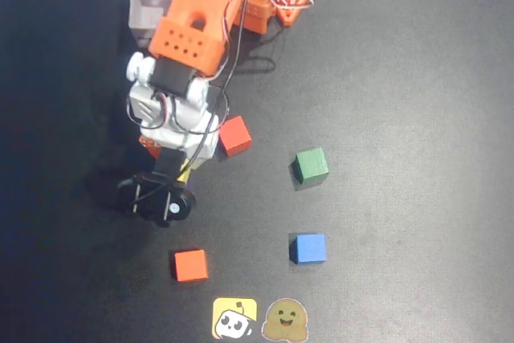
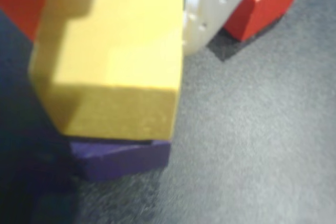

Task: Put the yellow cube on top of the purple cube.

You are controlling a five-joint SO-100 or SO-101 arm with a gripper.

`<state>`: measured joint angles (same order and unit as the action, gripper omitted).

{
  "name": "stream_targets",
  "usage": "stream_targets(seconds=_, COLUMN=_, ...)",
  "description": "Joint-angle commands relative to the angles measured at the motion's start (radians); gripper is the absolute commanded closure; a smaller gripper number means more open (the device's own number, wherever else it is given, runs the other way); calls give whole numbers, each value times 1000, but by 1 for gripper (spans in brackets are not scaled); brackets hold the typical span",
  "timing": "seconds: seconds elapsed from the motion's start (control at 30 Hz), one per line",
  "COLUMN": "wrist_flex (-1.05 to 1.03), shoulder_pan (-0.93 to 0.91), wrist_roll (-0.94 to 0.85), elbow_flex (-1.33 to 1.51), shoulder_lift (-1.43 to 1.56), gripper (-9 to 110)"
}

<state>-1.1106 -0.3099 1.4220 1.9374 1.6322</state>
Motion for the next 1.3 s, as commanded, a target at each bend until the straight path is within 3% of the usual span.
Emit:
stream_targets(seconds=0.0, wrist_flex=15, shoulder_pan=-3, wrist_roll=-8, elbow_flex=-6, shoulder_lift=0, gripper=100)
stream_targets(seconds=0.8, wrist_flex=49, shoulder_pan=-25, wrist_roll=-12, elbow_flex=11, shoulder_lift=-40, gripper=100)
stream_targets(seconds=0.93, wrist_flex=49, shoulder_pan=-25, wrist_roll=-9, elbow_flex=14, shoulder_lift=-38, gripper=88)
stream_targets(seconds=1.27, wrist_flex=51, shoulder_pan=-21, wrist_roll=-8, elbow_flex=15, shoulder_lift=-34, gripper=84)
